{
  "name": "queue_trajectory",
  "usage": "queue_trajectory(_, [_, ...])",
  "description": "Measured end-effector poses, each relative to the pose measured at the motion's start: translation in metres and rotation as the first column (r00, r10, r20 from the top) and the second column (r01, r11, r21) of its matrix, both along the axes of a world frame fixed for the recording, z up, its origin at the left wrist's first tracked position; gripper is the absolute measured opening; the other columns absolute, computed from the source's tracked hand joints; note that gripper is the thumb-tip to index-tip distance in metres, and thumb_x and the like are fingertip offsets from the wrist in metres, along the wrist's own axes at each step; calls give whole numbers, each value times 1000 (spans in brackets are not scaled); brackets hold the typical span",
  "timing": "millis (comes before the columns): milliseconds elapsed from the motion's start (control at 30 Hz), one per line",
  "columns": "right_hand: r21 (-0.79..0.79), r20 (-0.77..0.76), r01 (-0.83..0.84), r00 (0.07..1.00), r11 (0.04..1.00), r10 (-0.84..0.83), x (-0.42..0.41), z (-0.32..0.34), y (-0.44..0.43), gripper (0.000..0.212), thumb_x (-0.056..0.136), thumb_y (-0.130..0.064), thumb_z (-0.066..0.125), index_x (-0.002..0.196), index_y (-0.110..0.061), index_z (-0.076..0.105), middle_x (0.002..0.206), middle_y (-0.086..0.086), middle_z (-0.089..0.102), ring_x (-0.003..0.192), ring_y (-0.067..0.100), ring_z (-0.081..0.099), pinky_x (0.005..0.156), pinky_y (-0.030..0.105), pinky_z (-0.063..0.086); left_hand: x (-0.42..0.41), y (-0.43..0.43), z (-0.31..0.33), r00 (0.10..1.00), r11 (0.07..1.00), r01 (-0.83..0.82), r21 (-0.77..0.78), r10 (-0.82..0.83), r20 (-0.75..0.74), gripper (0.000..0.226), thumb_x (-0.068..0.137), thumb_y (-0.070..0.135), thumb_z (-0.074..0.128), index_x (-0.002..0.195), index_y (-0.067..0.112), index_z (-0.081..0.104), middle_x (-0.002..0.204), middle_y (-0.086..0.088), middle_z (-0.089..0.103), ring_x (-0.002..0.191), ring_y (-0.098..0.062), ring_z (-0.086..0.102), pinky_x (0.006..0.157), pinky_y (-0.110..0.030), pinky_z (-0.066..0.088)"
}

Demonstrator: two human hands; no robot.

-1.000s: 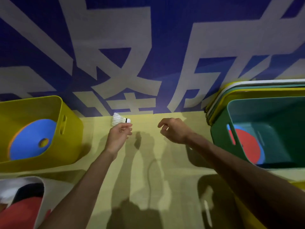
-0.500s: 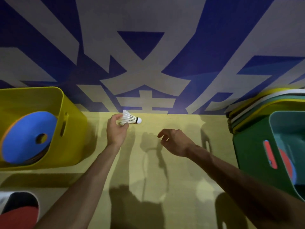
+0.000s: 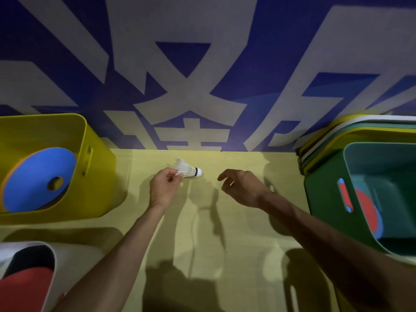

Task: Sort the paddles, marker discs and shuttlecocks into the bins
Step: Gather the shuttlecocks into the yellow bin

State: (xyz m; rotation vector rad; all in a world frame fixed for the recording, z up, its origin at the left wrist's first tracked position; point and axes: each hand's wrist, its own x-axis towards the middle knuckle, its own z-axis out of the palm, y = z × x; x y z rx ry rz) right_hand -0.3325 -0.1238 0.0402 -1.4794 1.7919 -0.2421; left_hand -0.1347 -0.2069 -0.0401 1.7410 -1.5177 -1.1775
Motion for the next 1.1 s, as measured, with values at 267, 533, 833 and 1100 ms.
queue_trajectory(267, [-240, -40, 8, 999, 971, -18, -7, 44, 42, 61, 91, -18, 61, 144, -27, 32, 139, 4, 47, 118, 18, 51, 90, 30, 49, -27, 59, 76, 925, 908, 379, -181, -375, 54, 7, 81, 15, 74, 87, 13, 72, 88, 1, 67, 84, -15, 63, 81, -22, 49])
queue_trajectory(533, [-446, -137, -22, 990, 895, -44, -41, 92, 117, 35, 92, -28, 59, 126, -24, 55, 127, -2, 55, 108, 15, 56, 89, 32, 52, -63, 129, 160, 813, 743, 574, -344, -566, 136, 7, 81, 21, 74, 88, 20, 74, 85, 13, 66, 82, -1, 61, 73, -8, 44])
queue_trajectory(833, [-516, 48, 216, 974, 829, -223, -89, 129, 223, 17, 92, -32, 59, 97, -18, 67, 94, -5, 66, 85, 7, 60, 72, 22, 47, -115, 212, 208, 758, 677, 601, -425, -652, 34, 11, 79, 15, 75, 86, 23, 71, 88, 8, 68, 81, -3, 64, 75, -14, 51])
queue_trajectory(1100, [-459, 237, 496, 868, 737, -437, -148, 124, 321, 9, 84, -32, 66, 77, -28, 62, 77, -1, 70, 75, 18, 67, 76, 46, 54, -168, 282, 221, 716, 690, 624, -367, -693, -85, 26, 84, 7, 69, 91, 32, 66, 100, 4, 69, 84, -10, 67, 77, -14, 52])
